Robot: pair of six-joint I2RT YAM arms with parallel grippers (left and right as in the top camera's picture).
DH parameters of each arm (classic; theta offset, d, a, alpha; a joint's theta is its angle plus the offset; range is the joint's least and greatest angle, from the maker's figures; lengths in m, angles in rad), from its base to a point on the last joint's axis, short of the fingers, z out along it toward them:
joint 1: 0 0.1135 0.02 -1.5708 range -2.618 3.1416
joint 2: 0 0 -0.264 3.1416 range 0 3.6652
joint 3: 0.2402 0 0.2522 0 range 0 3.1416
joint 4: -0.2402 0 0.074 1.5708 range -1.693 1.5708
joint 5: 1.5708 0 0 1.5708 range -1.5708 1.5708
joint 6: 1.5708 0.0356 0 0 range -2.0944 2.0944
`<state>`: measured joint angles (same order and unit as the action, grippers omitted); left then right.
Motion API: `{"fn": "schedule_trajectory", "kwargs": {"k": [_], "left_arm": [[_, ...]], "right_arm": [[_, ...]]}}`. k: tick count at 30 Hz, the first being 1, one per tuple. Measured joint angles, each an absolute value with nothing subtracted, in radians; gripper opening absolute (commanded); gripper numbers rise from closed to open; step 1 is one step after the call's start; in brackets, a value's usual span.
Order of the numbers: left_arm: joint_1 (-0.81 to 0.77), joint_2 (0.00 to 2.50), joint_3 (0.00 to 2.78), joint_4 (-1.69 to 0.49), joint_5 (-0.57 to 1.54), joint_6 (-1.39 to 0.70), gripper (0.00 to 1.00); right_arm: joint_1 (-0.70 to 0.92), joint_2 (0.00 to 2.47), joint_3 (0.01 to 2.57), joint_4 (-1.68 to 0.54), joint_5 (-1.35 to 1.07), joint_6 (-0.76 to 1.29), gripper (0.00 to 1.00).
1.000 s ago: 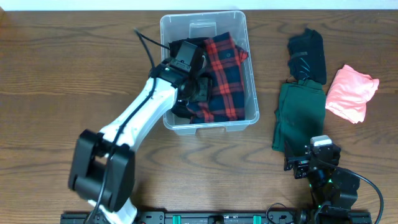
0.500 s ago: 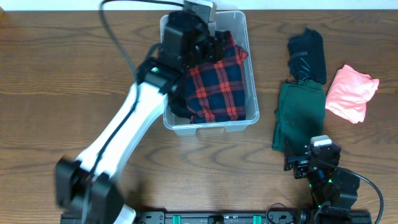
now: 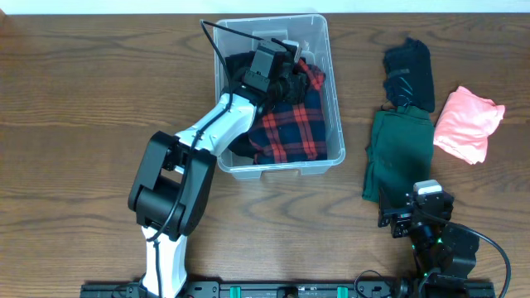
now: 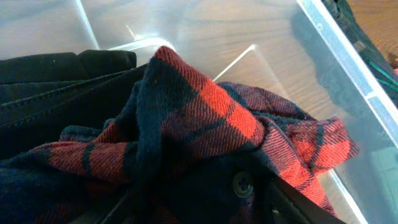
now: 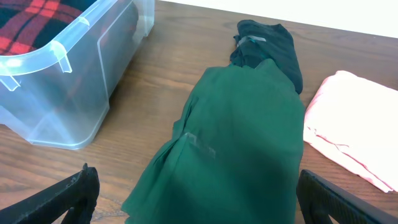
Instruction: Pack container
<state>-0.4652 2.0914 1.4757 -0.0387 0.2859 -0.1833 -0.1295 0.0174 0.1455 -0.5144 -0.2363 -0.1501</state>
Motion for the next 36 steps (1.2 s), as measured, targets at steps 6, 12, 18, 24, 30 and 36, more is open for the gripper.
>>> {"fn": "schedule_trajectory", "kwargs": {"k": [6, 12, 18, 24, 30, 36], "left_arm": [[-0.465, 2.093, 1.479, -0.049, 0.290, -0.183, 0.60], [-0.453, 2.053, 1.476, -0.089, 0.351, -0.186, 0.61], [-0.440, 1.846, 1.447, -0.200, 0.396, -0.189, 0.71], [-0.373, 1.522, 1.450, -0.369, 0.370, -0.205, 0.74], [-0.228, 1.307, 1.457, -0.673, 0.189, -0.218, 0.74], [-0.030, 1.249, 1.455, -0.908, 0.038, -0.259, 0.75]], "right_arm": [[-0.130, 0.017, 0.146, -0.514, -0.236, -0.150, 0.99], [-0.130, 0.017, 0.146, -0.514, -0.236, -0.150, 0.99], [-0.130, 0.018, 0.146, -0.514, -0.236, -0.150, 0.99], [-0.130, 0.017, 0.146, -0.514, -0.236, -0.150, 0.99], [-0.130, 0.018, 0.146, -0.514, -0.236, -0.150, 0.99], [-0.130, 0.017, 0.144, -0.430, -0.256, -0.117, 0.99]]}}
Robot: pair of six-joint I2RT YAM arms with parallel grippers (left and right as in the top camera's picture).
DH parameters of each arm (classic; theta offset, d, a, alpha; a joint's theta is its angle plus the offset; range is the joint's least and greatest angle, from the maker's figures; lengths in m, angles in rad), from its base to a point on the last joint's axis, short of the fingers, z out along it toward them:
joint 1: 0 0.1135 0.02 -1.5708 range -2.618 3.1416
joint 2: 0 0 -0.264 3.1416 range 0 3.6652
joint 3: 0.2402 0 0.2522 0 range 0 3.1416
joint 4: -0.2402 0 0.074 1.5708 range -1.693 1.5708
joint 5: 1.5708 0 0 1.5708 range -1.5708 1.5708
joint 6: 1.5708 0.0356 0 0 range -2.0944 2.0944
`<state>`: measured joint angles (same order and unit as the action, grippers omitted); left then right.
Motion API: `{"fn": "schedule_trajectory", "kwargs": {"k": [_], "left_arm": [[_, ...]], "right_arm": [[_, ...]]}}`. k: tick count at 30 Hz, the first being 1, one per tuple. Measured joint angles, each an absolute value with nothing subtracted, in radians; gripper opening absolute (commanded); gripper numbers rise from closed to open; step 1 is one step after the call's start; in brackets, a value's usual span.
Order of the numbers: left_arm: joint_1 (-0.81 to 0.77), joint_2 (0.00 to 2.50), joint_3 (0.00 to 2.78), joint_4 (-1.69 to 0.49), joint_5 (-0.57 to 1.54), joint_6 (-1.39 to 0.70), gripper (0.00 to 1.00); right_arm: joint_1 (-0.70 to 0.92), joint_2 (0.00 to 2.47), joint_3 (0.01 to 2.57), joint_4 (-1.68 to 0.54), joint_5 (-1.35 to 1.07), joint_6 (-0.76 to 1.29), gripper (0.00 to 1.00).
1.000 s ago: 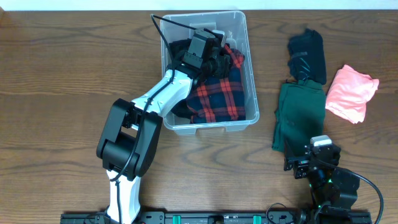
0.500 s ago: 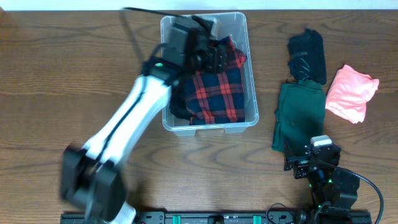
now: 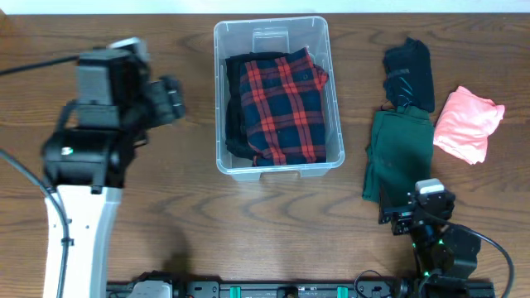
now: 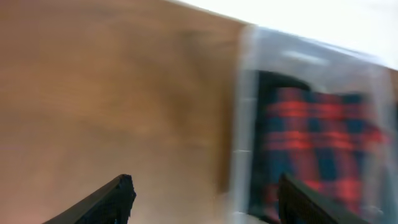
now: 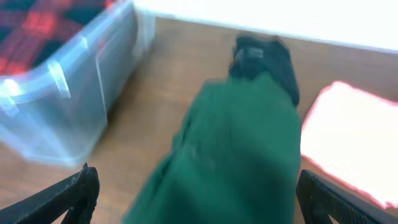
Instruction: Pack container
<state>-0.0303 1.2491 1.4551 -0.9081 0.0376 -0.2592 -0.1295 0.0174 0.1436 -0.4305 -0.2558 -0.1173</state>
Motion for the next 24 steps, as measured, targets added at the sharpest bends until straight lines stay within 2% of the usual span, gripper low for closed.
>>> {"fn": "schedule_trajectory", "kwargs": {"k": [2, 8, 12, 17, 24], "left_arm": [[0.042, 1.251, 1.455, -0.952, 0.015, -0.267, 0.98], [0.172, 1.268, 1.451, -0.996, -0.015, -0.288, 0.98], [0.190, 1.282, 1.446, -0.998, -0.019, -0.289, 0.98], [0.190, 1.290, 1.446, -0.987, -0.026, -0.289, 0.98], [0.190, 1.290, 1.445, -0.987, -0.027, -0.289, 0.98]], "right_arm": [[-0.130, 0.018, 0.142, -0.354, -0.270, -0.067, 0.99], [-0.130, 0.060, 0.145, -0.205, -0.281, 0.095, 0.99], [-0.130, 0.224, 0.206, -0.220, -0.290, 0.179, 0.99], [-0.130, 0.514, 0.430, -0.318, -0.301, 0.205, 0.99], [-0.130, 0.959, 0.867, -0.545, -0.324, 0.157, 0.99]]}}
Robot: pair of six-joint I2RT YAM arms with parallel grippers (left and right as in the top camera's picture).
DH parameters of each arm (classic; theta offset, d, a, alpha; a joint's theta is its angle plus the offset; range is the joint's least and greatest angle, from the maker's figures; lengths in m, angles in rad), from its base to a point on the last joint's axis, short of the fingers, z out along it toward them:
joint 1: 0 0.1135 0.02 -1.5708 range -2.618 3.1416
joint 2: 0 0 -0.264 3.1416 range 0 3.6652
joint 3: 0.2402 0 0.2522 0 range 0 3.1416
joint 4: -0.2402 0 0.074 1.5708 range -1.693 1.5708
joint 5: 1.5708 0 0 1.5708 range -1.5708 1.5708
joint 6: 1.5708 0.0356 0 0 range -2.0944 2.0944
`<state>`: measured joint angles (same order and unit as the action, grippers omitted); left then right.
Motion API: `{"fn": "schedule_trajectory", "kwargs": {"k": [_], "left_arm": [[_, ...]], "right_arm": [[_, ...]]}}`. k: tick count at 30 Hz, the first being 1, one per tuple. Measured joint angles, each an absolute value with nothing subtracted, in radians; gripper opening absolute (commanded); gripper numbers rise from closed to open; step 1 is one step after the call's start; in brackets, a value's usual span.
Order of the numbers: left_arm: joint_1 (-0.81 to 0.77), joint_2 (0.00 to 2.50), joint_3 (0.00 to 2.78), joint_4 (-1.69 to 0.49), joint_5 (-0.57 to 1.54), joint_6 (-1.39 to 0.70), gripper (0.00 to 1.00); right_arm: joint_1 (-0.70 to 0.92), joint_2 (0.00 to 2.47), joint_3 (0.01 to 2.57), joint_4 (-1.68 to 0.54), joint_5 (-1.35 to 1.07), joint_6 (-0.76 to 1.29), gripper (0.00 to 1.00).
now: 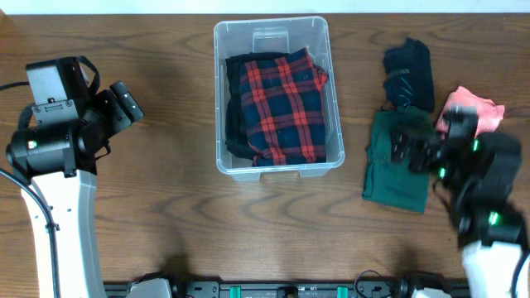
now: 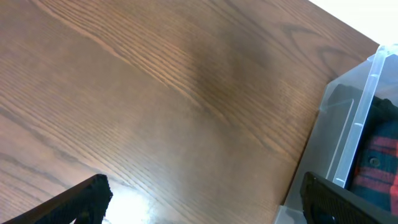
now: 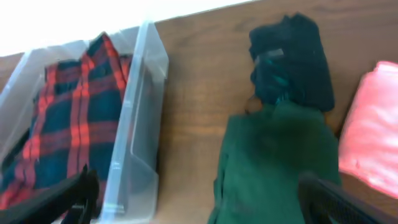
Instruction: Pack container
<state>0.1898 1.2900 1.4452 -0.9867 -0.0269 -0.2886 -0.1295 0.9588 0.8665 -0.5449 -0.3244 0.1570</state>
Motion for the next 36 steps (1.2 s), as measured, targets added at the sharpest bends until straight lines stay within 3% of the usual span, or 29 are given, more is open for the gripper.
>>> {"fn": "schedule_trajectory", "kwargs": {"k": [8, 19, 24, 36], "left_arm": [[0.190, 1.290, 1.445, -0.987, -0.028, -0.289, 0.98], [0.190, 1.290, 1.445, -0.987, -0.028, -0.289, 0.98], [0.190, 1.290, 1.445, -0.987, -0.028, -0.289, 0.98], [0.190, 1.290, 1.445, -0.987, -0.028, -0.289, 0.98]], "right_arm": [[-0.177, 1.218, 1.047, -0.640, -0.366, 0.185, 0.99], [-0.639, 1.442, 1.094, -0.639, -0.429, 0.271, 0.99], [-0.778, 1.568, 1.098, -0.622, -0.517, 0.247, 0.97], [-0.857, 1.812, 1.098, -0.581, -0.593, 0.177, 0.98]]}}
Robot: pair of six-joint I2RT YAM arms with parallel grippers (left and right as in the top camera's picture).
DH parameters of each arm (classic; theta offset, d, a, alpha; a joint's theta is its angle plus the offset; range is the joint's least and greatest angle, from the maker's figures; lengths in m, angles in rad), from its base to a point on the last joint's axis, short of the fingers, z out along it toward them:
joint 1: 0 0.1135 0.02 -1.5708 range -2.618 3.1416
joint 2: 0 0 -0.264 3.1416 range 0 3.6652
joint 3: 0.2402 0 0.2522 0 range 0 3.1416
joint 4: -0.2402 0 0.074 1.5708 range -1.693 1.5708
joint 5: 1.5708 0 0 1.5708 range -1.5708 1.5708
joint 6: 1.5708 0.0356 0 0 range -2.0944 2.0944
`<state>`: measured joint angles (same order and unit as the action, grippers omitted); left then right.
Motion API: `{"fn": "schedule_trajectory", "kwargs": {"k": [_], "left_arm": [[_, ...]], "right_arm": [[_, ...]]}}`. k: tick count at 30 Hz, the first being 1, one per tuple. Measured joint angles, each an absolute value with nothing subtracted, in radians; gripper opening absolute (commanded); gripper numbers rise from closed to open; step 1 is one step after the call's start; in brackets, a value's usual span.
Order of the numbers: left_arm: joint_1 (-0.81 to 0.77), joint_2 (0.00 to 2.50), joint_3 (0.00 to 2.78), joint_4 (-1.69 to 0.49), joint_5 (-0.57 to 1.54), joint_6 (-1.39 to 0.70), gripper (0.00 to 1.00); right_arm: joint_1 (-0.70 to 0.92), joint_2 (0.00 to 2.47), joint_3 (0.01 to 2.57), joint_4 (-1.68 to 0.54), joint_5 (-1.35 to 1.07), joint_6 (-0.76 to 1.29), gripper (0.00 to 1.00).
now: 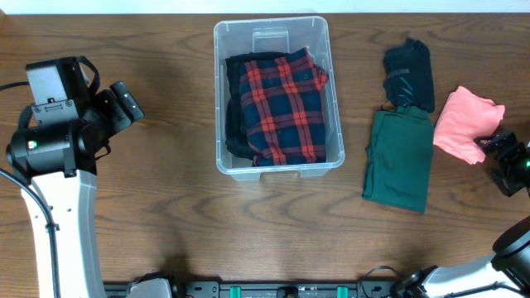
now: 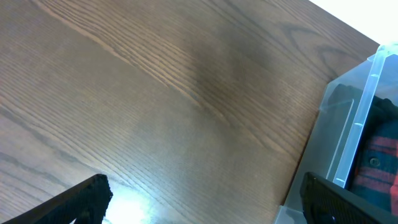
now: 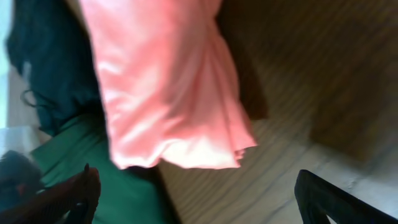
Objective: Pack container
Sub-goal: 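Move right gripper to the pink cloth and grasp it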
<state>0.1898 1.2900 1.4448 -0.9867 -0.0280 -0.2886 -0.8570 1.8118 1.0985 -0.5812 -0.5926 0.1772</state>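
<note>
The clear plastic container (image 1: 334, 124) stands at table centre with a red plaid shirt (image 1: 283, 98) and a black garment (image 1: 235, 108) inside. A green garment (image 1: 399, 159), a dark garment (image 1: 410, 70) and a pink garment (image 1: 465, 124) lie on the table to its right. My left gripper (image 1: 124, 102) hovers open over bare wood left of the container, whose corner shows in the left wrist view (image 2: 364, 118). My right gripper (image 1: 499, 156) is open at the far right edge, just beside the pink garment (image 3: 161, 81). Nothing sits between either pair of fingers.
The brown wooden table (image 1: 166, 215) carries everything. In the right wrist view the green garment (image 3: 93, 171) and dark garment (image 3: 43, 56) lie beyond the pink one. A black rail (image 1: 273, 290) runs along the front edge.
My right gripper was above the green and pink garments and is now at the far right edge beside the pink garment. The left arm has not moved.
At first my left gripper was down in the container against the plaid shirt, and the right sat low at the front by the green garment. Then the left was out, left of the container, the shirt lying flat inside. The right later rose over the garments, now far right.
</note>
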Motion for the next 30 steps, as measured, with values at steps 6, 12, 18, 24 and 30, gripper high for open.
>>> {"fn": "schedule_trajectory", "kwargs": {"k": [6, 12, 18, 24, 30], "left_arm": [[0.190, 1.290, 1.445, -0.987, -0.028, -0.289, 0.98], [0.190, 1.290, 1.445, -0.987, -0.028, -0.289, 0.98], [0.190, 1.290, 1.445, -0.987, -0.028, -0.289, 0.98], [0.190, 1.290, 1.445, -0.987, -0.028, -0.289, 0.98], [0.190, 1.290, 1.445, -0.987, -0.028, -0.289, 0.98]], "right_arm": [[-0.857, 1.873, 1.098, -0.529, -0.557, 0.170, 0.98], [-0.849, 1.911, 1.115, -0.462, -0.553, 0.165, 0.98], [-0.820, 1.948, 1.142, -0.429, -0.590, 0.151, 0.98], [-0.764, 1.988, 1.164, -0.384, -0.657, 0.138, 0.95], [-0.735, 2.006, 1.165, -0.361, -0.686, 0.128, 0.77]]}}
